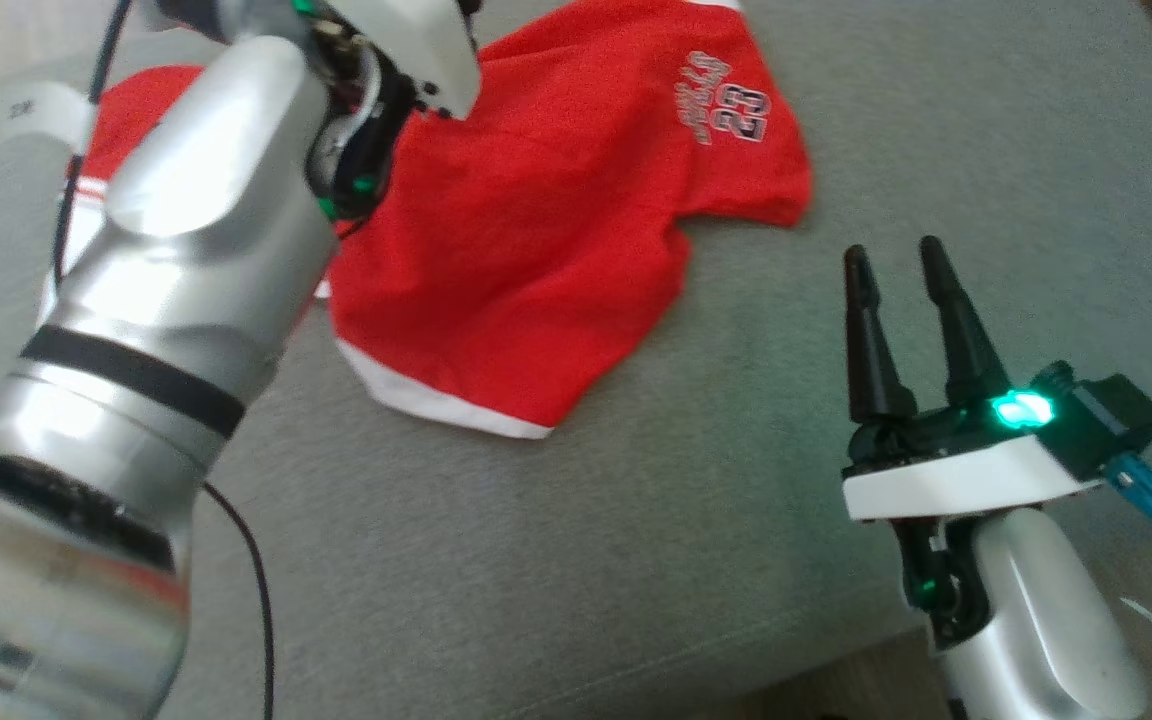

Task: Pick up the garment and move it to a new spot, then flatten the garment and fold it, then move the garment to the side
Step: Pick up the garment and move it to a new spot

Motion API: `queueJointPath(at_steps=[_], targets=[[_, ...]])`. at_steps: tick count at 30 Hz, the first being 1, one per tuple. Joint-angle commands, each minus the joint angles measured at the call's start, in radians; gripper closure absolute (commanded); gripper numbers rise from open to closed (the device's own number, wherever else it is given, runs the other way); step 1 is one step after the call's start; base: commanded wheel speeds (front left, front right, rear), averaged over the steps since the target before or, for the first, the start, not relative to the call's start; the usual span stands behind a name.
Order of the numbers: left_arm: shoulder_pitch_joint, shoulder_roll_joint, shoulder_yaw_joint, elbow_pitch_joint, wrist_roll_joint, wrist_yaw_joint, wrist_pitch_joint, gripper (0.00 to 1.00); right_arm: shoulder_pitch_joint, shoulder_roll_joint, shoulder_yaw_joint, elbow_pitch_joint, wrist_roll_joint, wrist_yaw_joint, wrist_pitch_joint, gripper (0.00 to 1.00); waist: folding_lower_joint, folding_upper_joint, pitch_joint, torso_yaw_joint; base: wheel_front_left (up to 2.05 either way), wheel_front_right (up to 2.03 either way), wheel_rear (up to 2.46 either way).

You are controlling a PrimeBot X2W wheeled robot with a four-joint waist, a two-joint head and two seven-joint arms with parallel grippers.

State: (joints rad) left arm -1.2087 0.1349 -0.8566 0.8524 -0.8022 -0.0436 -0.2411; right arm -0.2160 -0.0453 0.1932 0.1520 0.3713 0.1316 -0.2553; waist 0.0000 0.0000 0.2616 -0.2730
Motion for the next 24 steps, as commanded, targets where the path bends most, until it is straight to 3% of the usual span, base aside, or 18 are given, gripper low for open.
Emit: queueJointPath(at_steps=[1, 7, 14, 20, 24], targets=[[-0.036, 0.042, 0.036, -0.019, 0.007, -0.002, -0.009, 0.00, -0.015, -0.005, 0.013, -0.030, -0.008, -0.001, -0.006, 0.00, 0.0000, 0.0000, -0.012, 0.036, 0.00, 0.00, 0.00], [0.075, 0.134, 0.113, -0.126, 0.064, -0.004, -0.020, 0.00, 0.010, -0.005, -0.040, -0.022, -0.050, -0.001, -0.006, 0.00, 0.0000, 0.0000, -0.058, 0.151, 0.00, 0.00, 0.00], [0.402, 0.240, 0.248, -0.379, 0.174, 0.044, -0.020, 0.00, 0.058, -0.005, -0.097, -0.009, -0.084, -0.001, -0.006, 0.00, 0.0000, 0.0000, -0.123, 0.262, 0.00, 0.00, 0.00], [0.700, 0.247, 0.357, -0.560, 0.240, 0.094, -0.020, 0.00, 0.101, -0.005, -0.109, 0.003, -0.104, -0.001, -0.006, 0.00, 0.0000, 0.0000, -0.171, 0.308, 0.00, 0.00, 0.00], [0.869, 0.205, 0.429, -0.645, 0.287, 0.116, -0.021, 0.00, 0.128, -0.005, -0.108, 0.008, -0.104, -0.001, -0.006, 0.00, 0.0000, 0.0000, -0.199, 0.322, 0.00, 0.00, 0.00]])
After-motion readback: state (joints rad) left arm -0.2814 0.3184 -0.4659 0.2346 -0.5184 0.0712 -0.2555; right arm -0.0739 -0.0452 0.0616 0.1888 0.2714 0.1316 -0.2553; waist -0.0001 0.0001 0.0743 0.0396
